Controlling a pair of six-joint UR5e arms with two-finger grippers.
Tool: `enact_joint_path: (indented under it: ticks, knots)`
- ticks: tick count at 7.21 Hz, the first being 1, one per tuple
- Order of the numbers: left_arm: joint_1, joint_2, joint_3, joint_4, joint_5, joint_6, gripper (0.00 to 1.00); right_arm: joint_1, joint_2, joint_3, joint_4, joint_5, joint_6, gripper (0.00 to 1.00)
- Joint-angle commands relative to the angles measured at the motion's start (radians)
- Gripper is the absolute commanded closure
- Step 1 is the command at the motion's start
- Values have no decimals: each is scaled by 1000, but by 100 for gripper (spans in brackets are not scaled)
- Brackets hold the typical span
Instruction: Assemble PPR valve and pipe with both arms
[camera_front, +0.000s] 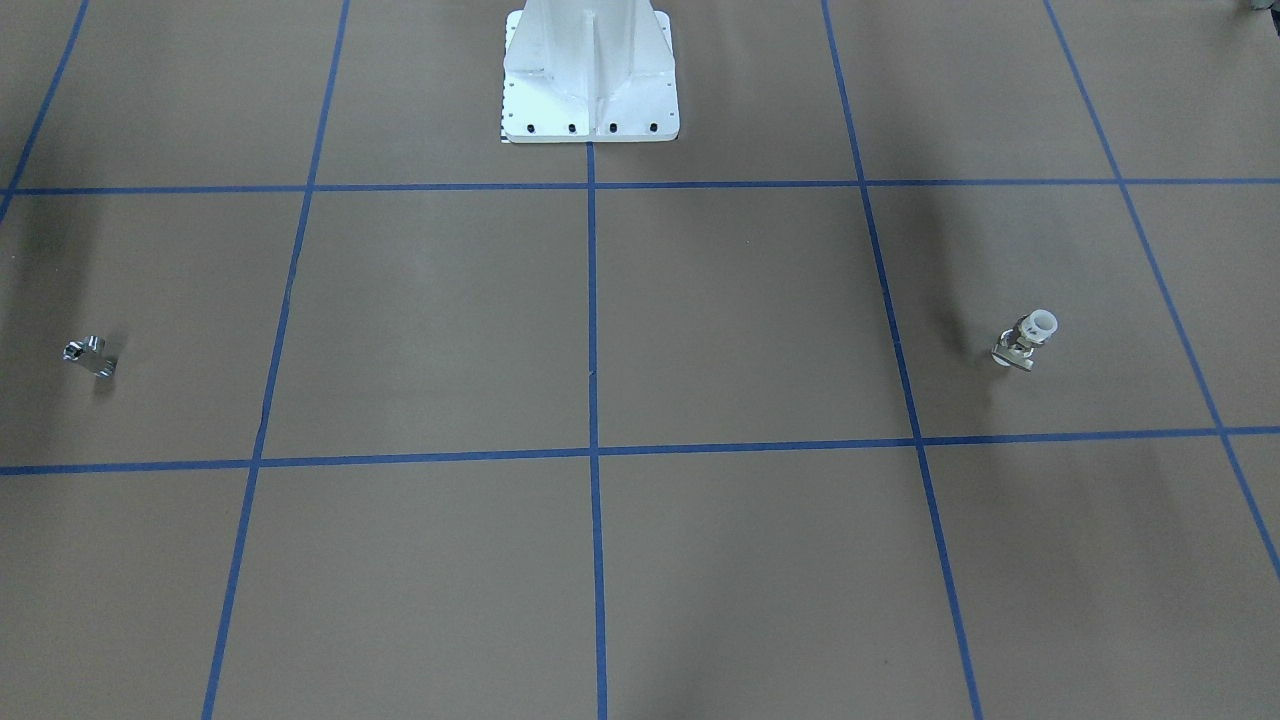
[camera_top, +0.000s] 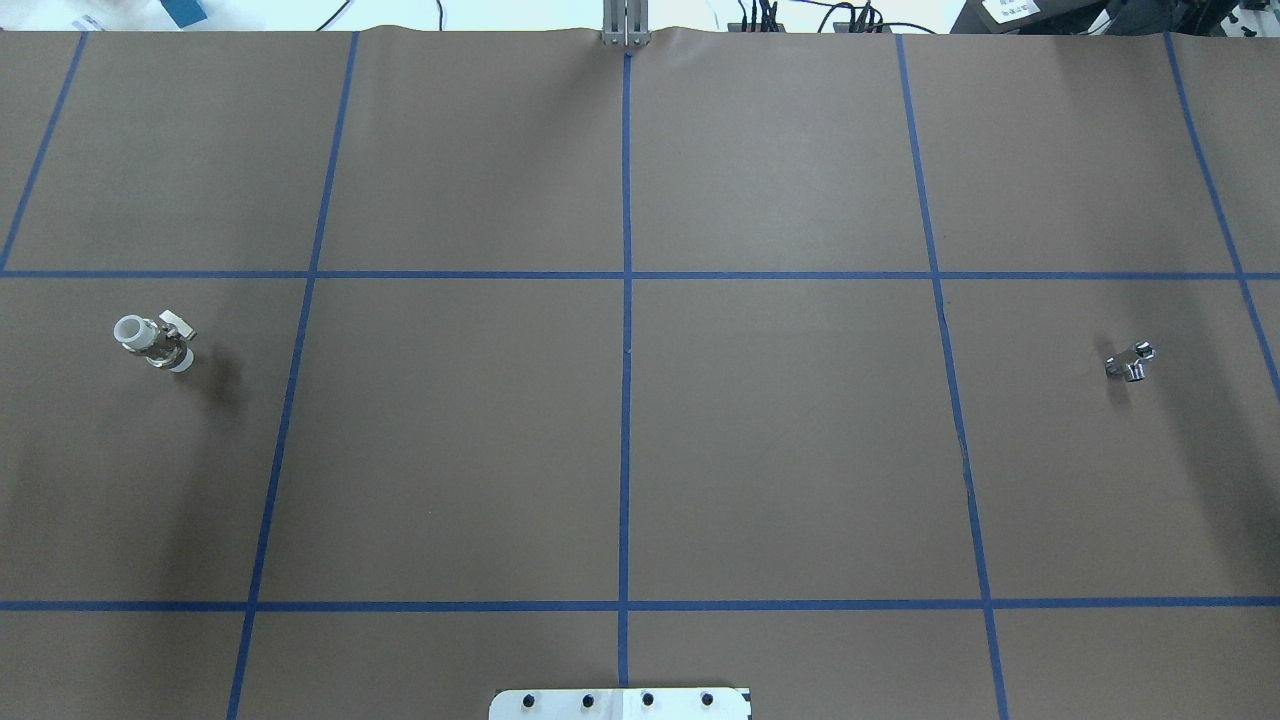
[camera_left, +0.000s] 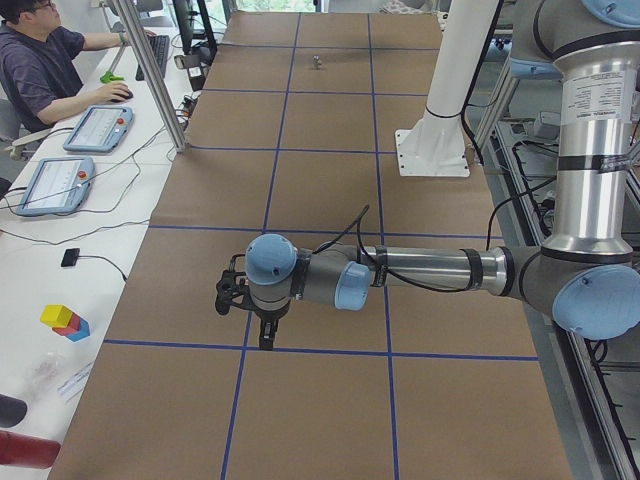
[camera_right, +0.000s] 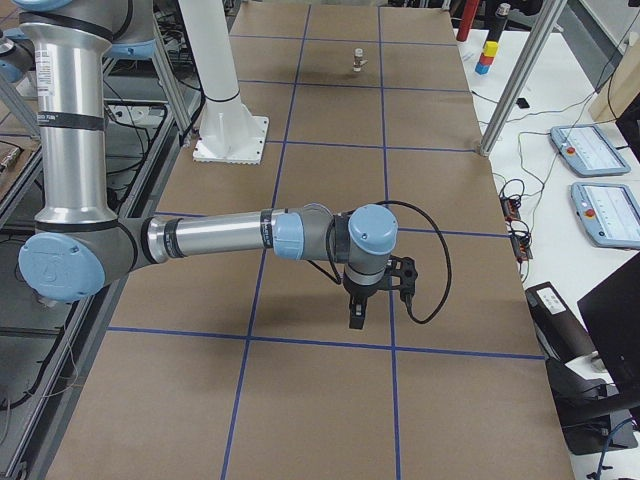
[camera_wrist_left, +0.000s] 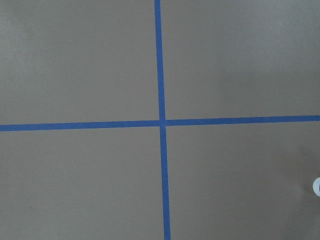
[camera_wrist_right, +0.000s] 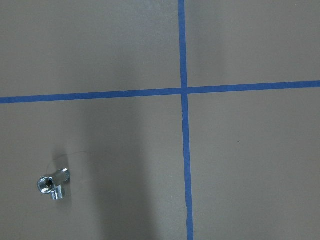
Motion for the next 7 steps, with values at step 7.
enact_joint_path:
  ticks: [7]
  knots:
    - [-15,19,0,-9,11,-14,0,17,9,16,-5,-7,17,0]
